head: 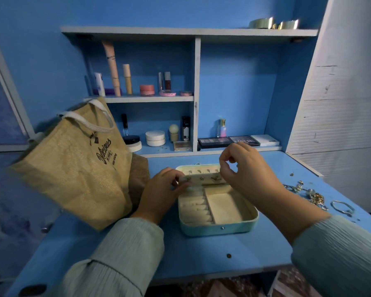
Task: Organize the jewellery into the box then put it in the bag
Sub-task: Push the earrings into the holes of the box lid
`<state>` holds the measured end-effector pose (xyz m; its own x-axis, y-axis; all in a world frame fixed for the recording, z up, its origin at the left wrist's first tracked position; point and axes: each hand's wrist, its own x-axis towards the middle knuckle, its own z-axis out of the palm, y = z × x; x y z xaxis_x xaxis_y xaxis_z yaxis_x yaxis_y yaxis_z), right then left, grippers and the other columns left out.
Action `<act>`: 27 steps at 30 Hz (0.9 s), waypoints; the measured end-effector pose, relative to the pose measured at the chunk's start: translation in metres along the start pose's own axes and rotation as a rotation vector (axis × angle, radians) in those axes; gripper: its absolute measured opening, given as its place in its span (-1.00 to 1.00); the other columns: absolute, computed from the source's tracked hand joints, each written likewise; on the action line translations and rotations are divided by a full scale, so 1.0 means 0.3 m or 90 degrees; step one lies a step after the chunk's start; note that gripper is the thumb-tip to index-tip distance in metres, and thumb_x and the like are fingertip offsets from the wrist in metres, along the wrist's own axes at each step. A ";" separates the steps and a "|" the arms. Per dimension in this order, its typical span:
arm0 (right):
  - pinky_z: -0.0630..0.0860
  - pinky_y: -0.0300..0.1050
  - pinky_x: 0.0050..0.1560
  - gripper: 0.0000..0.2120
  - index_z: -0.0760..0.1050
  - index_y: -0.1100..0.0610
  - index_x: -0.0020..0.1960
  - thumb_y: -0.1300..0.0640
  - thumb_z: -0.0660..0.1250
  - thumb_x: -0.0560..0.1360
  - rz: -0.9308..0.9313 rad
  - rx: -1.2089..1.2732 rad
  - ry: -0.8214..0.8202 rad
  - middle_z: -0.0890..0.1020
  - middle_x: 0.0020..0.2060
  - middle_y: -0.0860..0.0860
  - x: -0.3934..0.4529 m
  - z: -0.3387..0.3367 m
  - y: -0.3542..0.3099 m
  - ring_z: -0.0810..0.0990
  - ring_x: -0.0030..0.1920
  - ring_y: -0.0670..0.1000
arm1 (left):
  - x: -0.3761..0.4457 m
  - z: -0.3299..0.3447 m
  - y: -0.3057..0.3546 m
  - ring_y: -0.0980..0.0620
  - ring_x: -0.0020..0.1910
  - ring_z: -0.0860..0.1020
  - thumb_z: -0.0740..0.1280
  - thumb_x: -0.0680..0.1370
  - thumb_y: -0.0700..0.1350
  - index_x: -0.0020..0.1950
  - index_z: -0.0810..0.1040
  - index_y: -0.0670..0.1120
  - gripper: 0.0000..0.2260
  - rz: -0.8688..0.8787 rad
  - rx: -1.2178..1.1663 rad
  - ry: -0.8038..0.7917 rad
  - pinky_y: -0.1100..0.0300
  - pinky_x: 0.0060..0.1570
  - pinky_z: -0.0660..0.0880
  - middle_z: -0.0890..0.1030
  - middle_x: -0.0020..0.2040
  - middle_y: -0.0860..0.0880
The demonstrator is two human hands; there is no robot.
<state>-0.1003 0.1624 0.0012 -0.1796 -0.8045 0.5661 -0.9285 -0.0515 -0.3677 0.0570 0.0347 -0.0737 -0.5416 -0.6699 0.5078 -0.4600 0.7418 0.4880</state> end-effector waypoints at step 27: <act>0.40 -0.30 -0.23 -0.83 0.56 0.16 -0.08 0.29 0.19 0.49 -0.028 -0.102 -0.511 0.56 -0.32 -0.10 0.231 0.157 -0.067 0.50 -0.29 -0.13 | 0.005 0.015 -0.089 -0.08 -0.34 0.56 0.24 0.43 -0.01 -0.23 0.56 -0.17 -0.75 0.288 0.100 0.055 0.11 -0.37 0.54 0.59 -0.26 -0.11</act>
<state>-0.0788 0.0798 0.0130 0.0879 -0.9855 -0.1449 -0.9755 -0.0557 -0.2127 0.0653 0.0139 -0.0892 -0.6542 -0.2738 0.7051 -0.2958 0.9506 0.0947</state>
